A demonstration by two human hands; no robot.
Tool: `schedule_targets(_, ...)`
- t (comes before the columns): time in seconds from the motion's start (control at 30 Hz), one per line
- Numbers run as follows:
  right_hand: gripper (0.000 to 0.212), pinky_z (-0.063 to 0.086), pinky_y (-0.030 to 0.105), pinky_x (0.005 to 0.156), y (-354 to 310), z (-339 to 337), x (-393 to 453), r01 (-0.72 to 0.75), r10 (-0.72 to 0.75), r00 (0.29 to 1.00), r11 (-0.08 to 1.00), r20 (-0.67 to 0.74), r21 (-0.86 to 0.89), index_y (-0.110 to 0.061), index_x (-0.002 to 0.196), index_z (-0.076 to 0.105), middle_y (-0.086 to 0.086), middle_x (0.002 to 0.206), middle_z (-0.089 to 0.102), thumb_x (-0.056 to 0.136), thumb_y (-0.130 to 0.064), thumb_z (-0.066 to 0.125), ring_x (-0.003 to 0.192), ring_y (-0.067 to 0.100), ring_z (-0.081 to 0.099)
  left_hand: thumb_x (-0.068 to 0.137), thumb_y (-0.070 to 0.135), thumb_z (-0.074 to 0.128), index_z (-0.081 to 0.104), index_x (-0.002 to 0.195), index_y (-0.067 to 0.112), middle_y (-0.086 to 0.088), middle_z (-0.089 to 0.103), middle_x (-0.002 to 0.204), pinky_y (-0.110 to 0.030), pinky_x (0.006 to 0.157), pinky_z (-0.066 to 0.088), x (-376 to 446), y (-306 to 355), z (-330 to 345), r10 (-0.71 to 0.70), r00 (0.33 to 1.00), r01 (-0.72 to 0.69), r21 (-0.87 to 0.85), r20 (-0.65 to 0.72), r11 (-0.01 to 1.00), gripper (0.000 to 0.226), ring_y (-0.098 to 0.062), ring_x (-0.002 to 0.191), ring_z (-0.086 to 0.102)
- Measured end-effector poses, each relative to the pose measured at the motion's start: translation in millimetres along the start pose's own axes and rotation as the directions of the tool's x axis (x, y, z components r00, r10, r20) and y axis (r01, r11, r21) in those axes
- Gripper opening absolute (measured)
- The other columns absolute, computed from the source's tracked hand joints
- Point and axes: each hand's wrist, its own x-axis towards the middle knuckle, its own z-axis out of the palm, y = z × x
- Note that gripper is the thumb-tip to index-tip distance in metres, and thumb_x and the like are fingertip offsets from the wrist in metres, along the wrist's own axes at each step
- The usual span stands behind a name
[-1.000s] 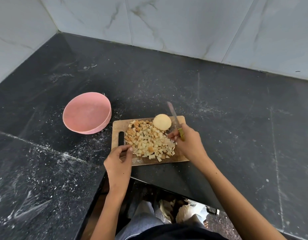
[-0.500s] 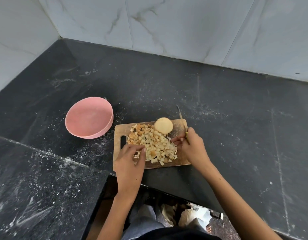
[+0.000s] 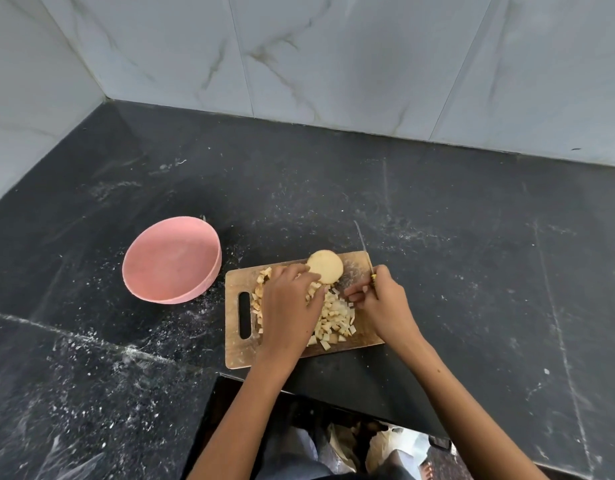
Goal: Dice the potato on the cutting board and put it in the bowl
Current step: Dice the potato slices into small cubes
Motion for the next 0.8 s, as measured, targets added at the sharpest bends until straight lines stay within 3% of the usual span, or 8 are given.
schedule_targets(0.1, 0.027, 0.056, 0.035, 0.072, 4, -6, 2, -0.034, 0.038, 0.998, 0.996, -0.051, 0.086, -0.014, 0.081, 0.040, 0.009, 0.085, 0.067, 0.094, 0.008, 0.033, 0.080, 0.024, 0.066, 0.082, 0.033, 0.074, 0.073, 0.109, 0.016, -0.002, 0.067, 0.113, -0.033, 0.089, 0.039, 18, 10, 12, 0.036, 0.999, -0.039, 0.084, 0.029, 0.996, 0.032, -0.019, 0.106, 0.053)
schedule_targets(0.23, 0.028, 0.046, 0.015, 0.061, 4, -11, 1, -0.042, 0.045, 0.997, 0.998, -0.059, 0.041, -0.020, 0.081, 0.038, 0.003, 0.088, 0.064, 0.090, 0.000, 0.056, 0.078, 0.017, 0.062, 0.078, 0.041, 0.076, 0.070, 0.111, 0.016, -0.002, 0.065, 0.108, -0.032, 0.085, 0.034, 34, 19, 19, 0.034, 0.996, -0.048, 0.178, 0.079, 0.983, 0.042, -0.019, 0.102, 0.049)
schedule_targets(0.33, 0.037, 0.046, 0.012, 0.061, 5, -13, -1, -0.026, 0.026, 0.999, 1.000, -0.043, 0.002, -0.022, 0.081, 0.038, 0.000, 0.086, 0.065, 0.083, -0.001, 0.068, 0.076, 0.014, 0.062, 0.077, 0.037, 0.077, 0.069, 0.107, 0.016, -0.002, 0.065, 0.105, -0.031, 0.083, 0.034, 37, 21, 18, 0.020, 0.995, -0.041, 0.217, 0.095, 0.975, 0.038, -0.018, 0.100, 0.048)
schedule_targets(0.57, 0.025, 0.041, 0.011, 0.057, 6, -11, 6, -0.070, 0.068, 0.994, 0.997, -0.091, -0.023, -0.017, 0.083, 0.041, 0.004, 0.089, 0.064, 0.088, -0.009, 0.064, 0.075, 0.010, 0.057, 0.079, 0.027, 0.078, 0.073, 0.094, 0.014, -0.001, 0.071, 0.086, -0.032, 0.075, 0.036, 36, 14, 15, 0.069, 0.997, -0.071, 0.166, 0.017, 0.984, 0.021, -0.018, 0.085, 0.055)
schedule_targets(0.7, 0.025, 0.044, 0.014, 0.055, 2, -9, 9, -0.063, 0.065, 0.994, 0.998, -0.091, 0.021, -0.018, 0.080, 0.041, 0.007, 0.086, 0.067, 0.089, -0.012, 0.064, 0.074, 0.012, 0.063, 0.083, 0.022, 0.074, 0.073, 0.087, 0.014, 0.001, 0.070, 0.079, -0.028, 0.074, 0.030, 38, 9, 8, 0.037, 0.998, -0.033, 0.099, -0.040, 0.994, 0.009, -0.017, 0.082, 0.055)
schedule_targets(0.8, 0.025, 0.052, 0.032, 0.062, -1, -8, 11, -0.068, 0.069, 0.994, 0.997, -0.083, 0.022, -0.018, 0.080, 0.043, 0.009, 0.083, 0.065, 0.088, -0.015, 0.066, 0.076, 0.023, 0.065, 0.086, 0.022, 0.070, 0.073, 0.088, 0.015, 0.003, 0.069, 0.085, -0.025, 0.076, 0.024, 40, 2, 3, 0.010, 0.995, -0.006, 0.046, -0.096, 0.999, 0.007, -0.016, 0.088, 0.053)
